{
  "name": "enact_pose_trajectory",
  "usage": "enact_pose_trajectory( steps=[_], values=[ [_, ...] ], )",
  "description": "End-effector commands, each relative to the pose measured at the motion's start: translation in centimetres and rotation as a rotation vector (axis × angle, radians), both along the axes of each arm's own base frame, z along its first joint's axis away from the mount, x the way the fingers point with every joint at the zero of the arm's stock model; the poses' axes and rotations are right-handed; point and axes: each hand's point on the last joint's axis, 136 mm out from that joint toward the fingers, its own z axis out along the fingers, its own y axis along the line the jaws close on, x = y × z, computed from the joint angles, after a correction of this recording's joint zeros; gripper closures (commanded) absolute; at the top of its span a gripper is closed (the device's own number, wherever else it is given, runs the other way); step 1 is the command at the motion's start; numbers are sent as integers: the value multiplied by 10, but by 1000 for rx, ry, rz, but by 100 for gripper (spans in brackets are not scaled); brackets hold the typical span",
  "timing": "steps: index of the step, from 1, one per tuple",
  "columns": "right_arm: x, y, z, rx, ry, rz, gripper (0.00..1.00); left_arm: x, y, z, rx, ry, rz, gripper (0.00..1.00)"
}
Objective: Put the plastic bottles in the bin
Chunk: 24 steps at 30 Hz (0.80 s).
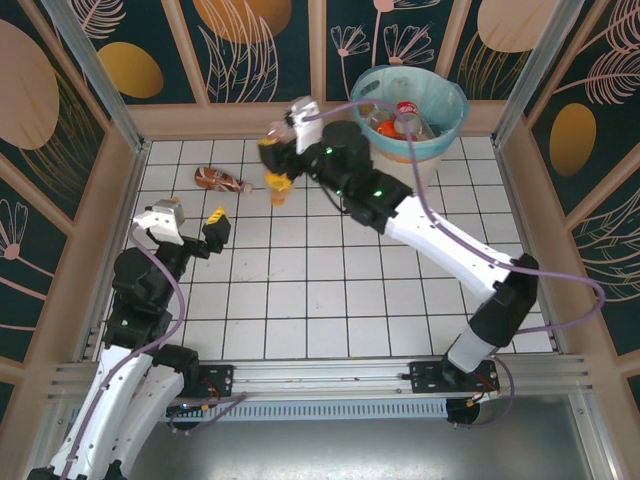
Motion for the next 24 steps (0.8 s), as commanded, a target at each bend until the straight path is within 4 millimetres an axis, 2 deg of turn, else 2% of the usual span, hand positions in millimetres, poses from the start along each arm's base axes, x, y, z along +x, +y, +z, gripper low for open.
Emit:
enact_pose_trajectory(
  steps=[1,8,11,13,14,15,17,20,24],
  values=[
    [13,-66,60,49,-107,-195,53,-1,18,9,-14,-48,102,1],
    [47,-150,73,42,-143,-422,54,0,20,7,-15,-40,112,1],
    [60,-178,85,53,-184,-503,54,2,18,4,-12,-29,106,2],
    [61,-182,97,75,-211,-516,54,3,15,1,-10,-17,92,1],
    [69,-199,104,86,-232,-559,54,4,13,0,-13,-10,81,1],
    [73,-206,109,91,-246,-585,55,6,11,0,-19,-5,69,2],
    [81,-222,122,86,-288,-667,56,10,1,0,-40,16,17,3],
    [100,-251,128,55,-316,-822,57,15,-24,0,-62,55,-116,6],
    [131,-283,117,-42,-311,-1013,57,23,-46,-10,-78,128,-227,8]
  ],
)
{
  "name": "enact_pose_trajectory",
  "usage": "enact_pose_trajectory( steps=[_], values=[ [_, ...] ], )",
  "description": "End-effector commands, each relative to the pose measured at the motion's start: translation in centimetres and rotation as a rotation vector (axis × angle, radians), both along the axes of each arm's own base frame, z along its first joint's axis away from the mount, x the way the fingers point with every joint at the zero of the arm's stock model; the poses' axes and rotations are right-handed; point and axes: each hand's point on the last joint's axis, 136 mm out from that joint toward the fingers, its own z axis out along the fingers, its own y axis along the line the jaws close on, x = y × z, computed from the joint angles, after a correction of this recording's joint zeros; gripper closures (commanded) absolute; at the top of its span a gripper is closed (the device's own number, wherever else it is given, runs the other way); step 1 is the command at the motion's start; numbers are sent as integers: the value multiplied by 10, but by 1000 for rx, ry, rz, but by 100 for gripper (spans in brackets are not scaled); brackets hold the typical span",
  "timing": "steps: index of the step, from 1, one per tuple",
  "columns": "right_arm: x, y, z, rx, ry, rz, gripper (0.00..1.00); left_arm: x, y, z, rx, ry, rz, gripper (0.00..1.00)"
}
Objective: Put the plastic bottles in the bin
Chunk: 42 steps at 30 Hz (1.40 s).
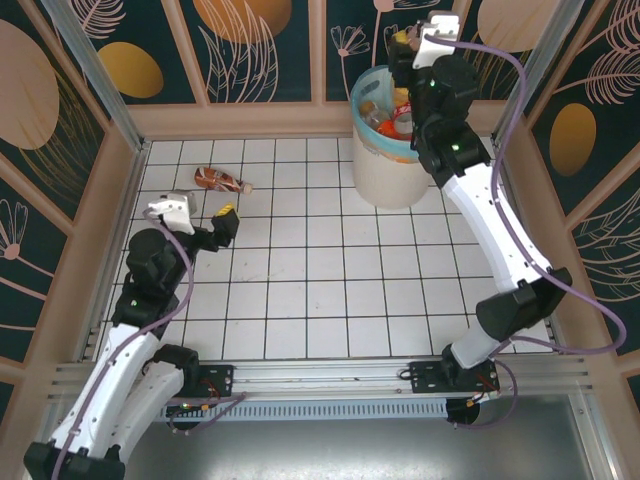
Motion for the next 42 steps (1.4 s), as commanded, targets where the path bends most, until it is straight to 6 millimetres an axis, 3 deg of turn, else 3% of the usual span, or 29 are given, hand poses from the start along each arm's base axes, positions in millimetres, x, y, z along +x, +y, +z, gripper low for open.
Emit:
enact_pose_trajectory(
  steps=[1,5,15,25,30,33,37,42],
  values=[
    [22,-40,1,-44,-5,-234,57,-3,-23,15,-56,-6,-130,9],
    [49,-54,-31,-73,73,-305,57,2,-17,4,-35,31,-90,9],
    [95,-63,-124,-80,277,-300,57,0,-15,-1,-21,32,-81,9],
    [88,-40,-152,-153,370,-330,54,5,-14,-6,-12,58,-69,9],
    [101,-33,-196,-204,505,-363,54,7,-13,-9,-7,69,-59,9],
    [112,-38,-229,-198,608,-364,53,7,-11,-10,-5,72,-51,9],
    [123,-48,-259,-172,712,-358,52,7,-10,-11,-3,75,-46,9],
    [131,-62,-279,-130,788,-349,49,10,-10,-14,2,86,-42,9]
  ],
)
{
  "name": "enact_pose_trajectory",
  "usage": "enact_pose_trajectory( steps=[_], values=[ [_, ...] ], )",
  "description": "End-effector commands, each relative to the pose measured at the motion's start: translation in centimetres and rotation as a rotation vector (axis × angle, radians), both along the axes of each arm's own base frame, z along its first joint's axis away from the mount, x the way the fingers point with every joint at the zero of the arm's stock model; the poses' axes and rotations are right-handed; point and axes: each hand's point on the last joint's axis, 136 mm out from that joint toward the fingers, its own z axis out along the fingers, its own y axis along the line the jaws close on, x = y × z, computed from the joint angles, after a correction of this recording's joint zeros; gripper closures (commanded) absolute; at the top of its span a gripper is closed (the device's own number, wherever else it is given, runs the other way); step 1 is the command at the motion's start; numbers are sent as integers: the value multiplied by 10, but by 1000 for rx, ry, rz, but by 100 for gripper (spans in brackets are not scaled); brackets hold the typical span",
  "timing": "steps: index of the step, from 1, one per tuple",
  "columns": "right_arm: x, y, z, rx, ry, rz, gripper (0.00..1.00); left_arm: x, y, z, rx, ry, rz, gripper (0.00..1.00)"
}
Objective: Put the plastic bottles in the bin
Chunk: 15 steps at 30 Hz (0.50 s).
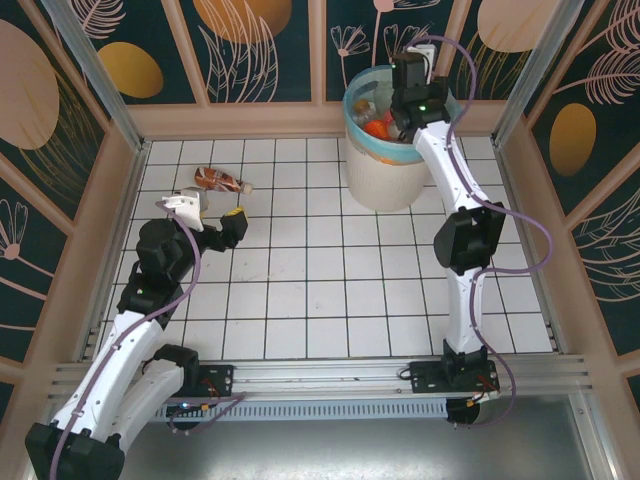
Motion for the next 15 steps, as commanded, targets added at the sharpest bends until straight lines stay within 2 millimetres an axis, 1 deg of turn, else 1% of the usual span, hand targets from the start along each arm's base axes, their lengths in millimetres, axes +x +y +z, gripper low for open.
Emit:
enact_pose_trajectory(
  steps=[1,3,6,8,10,13,15],
  values=[
    [-1,-1,-74,85,211,13,49,2,1,9,6,-13,11,9],
    [0,-2,-74,111,217,27,48,3,2,9,7,-10,13,9],
    [-1,6,-63,148,204,72,45,3,2,7,13,-8,17,9],
    [-2,11,-49,165,180,98,38,4,3,8,15,-8,19,9],
    [-5,18,-28,174,141,120,28,4,3,7,16,-7,19,9],
    [-13,31,7,183,70,162,21,4,3,6,15,-3,22,8],
    [-20,37,30,175,17,172,17,4,3,7,15,-4,23,8]
  ],
)
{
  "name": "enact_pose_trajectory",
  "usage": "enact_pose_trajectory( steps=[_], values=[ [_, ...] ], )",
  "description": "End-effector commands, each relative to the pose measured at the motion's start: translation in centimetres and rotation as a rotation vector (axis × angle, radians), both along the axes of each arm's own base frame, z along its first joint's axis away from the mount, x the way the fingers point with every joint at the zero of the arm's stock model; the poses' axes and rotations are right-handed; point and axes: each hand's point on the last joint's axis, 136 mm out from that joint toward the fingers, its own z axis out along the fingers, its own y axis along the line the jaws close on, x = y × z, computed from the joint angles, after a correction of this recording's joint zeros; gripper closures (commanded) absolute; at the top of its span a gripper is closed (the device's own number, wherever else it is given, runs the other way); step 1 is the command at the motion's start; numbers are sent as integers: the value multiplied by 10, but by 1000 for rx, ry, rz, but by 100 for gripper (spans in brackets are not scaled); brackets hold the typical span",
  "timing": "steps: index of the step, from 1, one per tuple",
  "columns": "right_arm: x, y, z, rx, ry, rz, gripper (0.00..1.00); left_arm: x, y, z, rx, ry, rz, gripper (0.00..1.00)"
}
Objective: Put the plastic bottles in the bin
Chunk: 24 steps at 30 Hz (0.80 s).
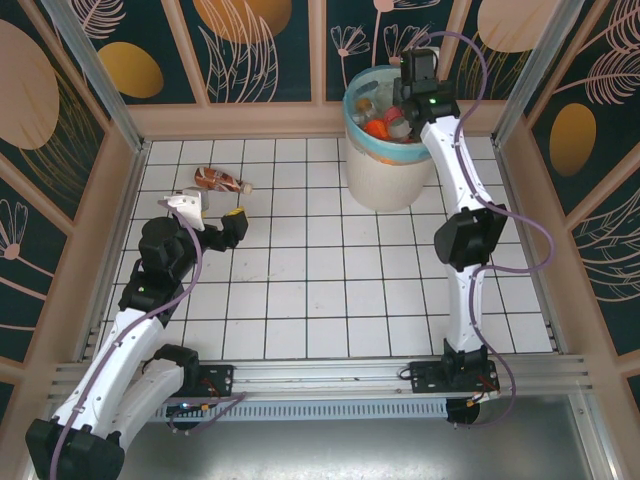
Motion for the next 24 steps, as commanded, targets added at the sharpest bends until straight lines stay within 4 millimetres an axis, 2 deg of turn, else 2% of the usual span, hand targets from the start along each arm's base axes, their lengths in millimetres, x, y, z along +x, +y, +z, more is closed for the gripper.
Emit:
enact_pose_trajectory(
  steps=[1,5,8,11,18,24],
  values=[
    [-19,23,52,40,-101,48,16,1,2,15,5,-31,10,9],
    [-29,24,84,37,-180,48,14,0,2,15,4,-34,11,8],
    [-28,27,89,39,-197,65,17,0,2,15,5,-34,12,8],
    [-21,25,77,18,-179,54,27,0,2,14,7,-32,11,8],
    [-4,7,31,46,-85,21,45,-1,3,14,8,-33,15,8],
    [1,1,9,81,-28,27,48,1,4,14,11,-31,22,8]
  ],
)
